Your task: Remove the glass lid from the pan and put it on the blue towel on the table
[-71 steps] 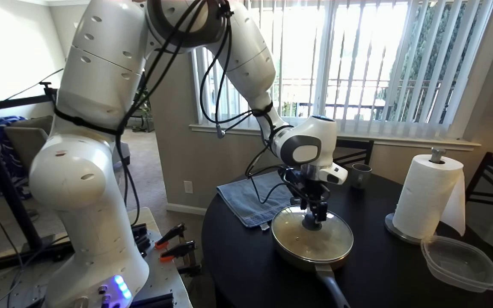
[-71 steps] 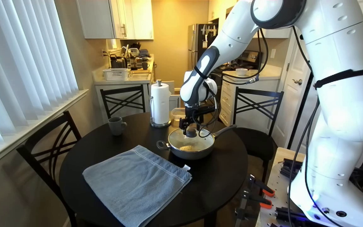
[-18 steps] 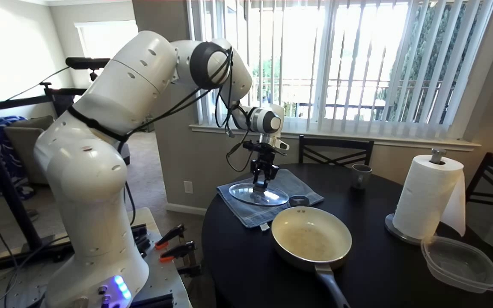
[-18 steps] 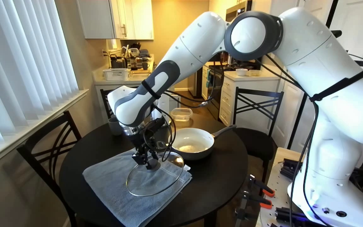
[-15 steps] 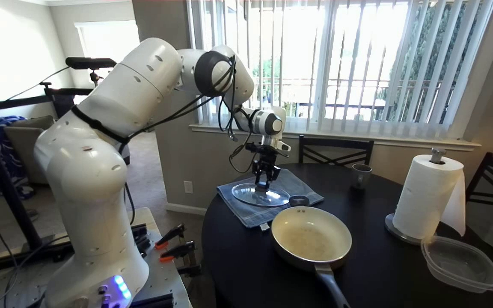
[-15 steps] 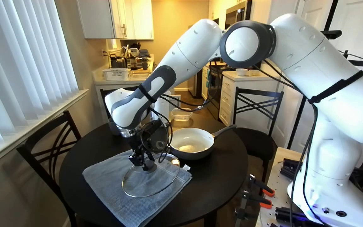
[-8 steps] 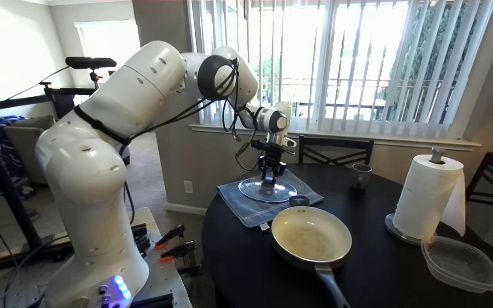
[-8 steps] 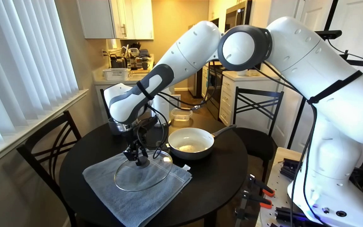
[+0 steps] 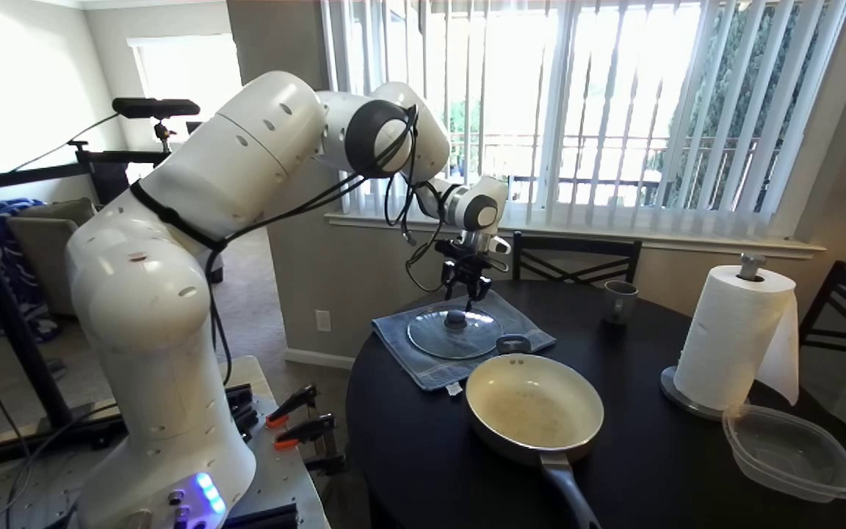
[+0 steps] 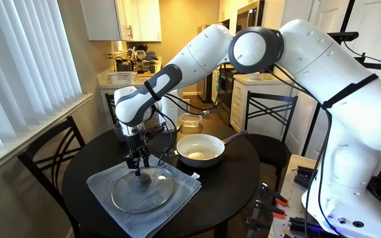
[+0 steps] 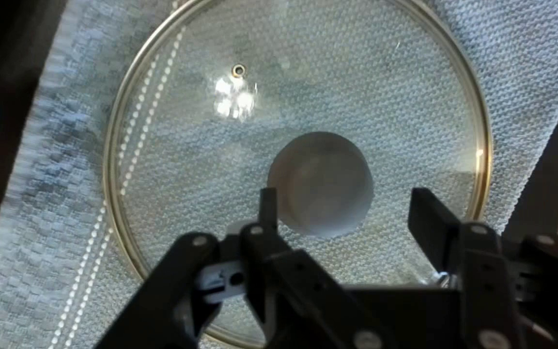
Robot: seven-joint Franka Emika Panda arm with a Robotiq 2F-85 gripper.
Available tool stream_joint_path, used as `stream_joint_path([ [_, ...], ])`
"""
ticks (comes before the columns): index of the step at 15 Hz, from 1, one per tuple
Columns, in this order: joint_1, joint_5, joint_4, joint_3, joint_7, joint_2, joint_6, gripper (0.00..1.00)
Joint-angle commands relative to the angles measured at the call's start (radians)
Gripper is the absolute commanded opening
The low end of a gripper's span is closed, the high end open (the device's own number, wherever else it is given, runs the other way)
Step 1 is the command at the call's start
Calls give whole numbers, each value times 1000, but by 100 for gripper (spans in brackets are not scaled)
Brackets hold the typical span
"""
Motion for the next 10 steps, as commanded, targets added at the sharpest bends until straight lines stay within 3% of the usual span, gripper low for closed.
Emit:
stream_joint_path([
  [1,-21,33,-18,21,-42,-22,4,98],
  [10,-1,20,6,1,-7,-6,-3,100],
])
